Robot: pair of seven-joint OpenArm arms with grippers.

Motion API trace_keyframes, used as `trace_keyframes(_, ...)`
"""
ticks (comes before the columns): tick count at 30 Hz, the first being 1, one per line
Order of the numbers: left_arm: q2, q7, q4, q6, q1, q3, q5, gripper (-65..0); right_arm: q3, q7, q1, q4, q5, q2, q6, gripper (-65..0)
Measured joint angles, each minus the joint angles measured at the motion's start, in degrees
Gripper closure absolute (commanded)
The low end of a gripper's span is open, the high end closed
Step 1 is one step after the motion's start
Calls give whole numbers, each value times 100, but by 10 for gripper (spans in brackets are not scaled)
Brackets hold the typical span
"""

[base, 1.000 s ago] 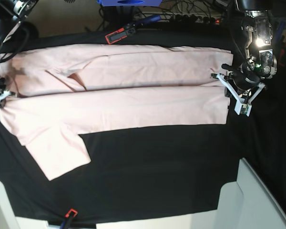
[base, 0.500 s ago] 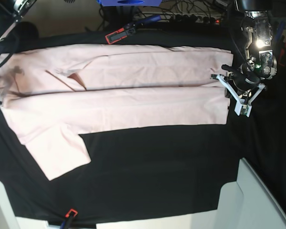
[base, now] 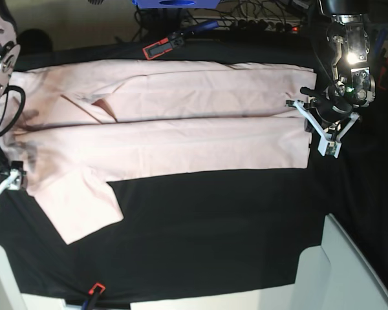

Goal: Fold the T-shirt properly

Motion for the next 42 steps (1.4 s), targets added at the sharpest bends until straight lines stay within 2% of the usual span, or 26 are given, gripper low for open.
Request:
trace_keyframes(3, -15, 0, -39, 0, 2, -7, -2, 0, -262, 457, 319, -898, -15, 131, -22, -437)
trace_keyframes(7, -13, 0, -105, -2, 4, -15, -4, 0, -297, 1097, 494, -1762, 11, 186, 26, -437)
trace_keyframes(14, -15, -4, -140, 0, 2, -28, -4, 0, -297, 1552, 507, -2321, -11, 234, -33, -435)
trace_keyframes(22, -22, -4, -140, 0, 2, -39, -4, 0, -299, 1591, 507, -2330, -15, 258, -20, -434)
trace_keyframes(31, -24, -7, -155, 0, 2, -39, -4, 0, -323, 1580, 629, -2323, -22, 614, -31, -435)
trace_keyframes(42, -26, -4, -157, 0, 2, -39, -4, 0, -323, 1561, 503, -2343, -15, 380, -28, -437)
